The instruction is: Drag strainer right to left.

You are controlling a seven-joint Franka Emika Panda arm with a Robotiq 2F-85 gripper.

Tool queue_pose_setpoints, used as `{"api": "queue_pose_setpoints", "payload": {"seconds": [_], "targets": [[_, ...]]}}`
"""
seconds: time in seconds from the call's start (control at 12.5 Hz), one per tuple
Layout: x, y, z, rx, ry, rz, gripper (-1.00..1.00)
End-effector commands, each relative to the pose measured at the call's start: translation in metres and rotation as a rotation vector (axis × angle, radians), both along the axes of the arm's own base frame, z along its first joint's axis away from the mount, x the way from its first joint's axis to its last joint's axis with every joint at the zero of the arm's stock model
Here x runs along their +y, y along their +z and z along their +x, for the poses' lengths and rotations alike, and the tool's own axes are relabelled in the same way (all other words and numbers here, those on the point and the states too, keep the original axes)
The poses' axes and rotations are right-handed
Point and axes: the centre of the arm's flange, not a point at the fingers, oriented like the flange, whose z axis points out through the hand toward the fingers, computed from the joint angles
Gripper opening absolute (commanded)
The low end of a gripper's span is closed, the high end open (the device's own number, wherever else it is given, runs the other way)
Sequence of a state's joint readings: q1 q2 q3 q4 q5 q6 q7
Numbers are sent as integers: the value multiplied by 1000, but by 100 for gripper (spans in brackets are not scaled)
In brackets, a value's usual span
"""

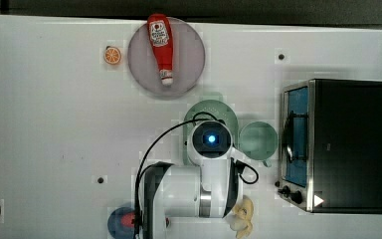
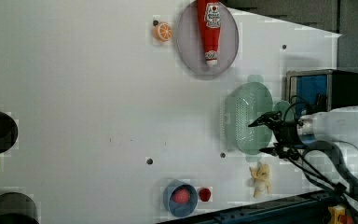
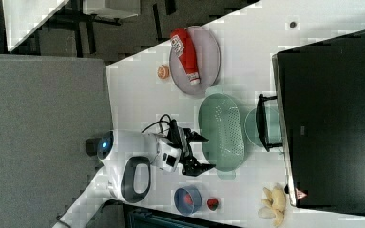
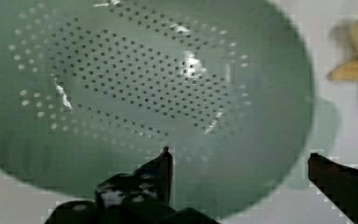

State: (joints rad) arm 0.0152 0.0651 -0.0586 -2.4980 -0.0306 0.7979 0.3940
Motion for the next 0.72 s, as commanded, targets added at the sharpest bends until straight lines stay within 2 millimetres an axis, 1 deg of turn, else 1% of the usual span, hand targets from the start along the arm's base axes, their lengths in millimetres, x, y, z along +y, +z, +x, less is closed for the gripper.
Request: {"api": "queue_pose_setpoints", "payload": {"seconds": [0.08, 0.24, 0.4, 0.56, 0.72], "targets": [[4, 9, 27, -141, -133, -18, 100], [16, -25, 26, -148, -251, -30, 100], [35, -53, 26, -175, -312, -27, 100], [51, -75, 23, -192, -302, -14, 100], [59, -92, 19, -177, -286, -12, 100]]}}
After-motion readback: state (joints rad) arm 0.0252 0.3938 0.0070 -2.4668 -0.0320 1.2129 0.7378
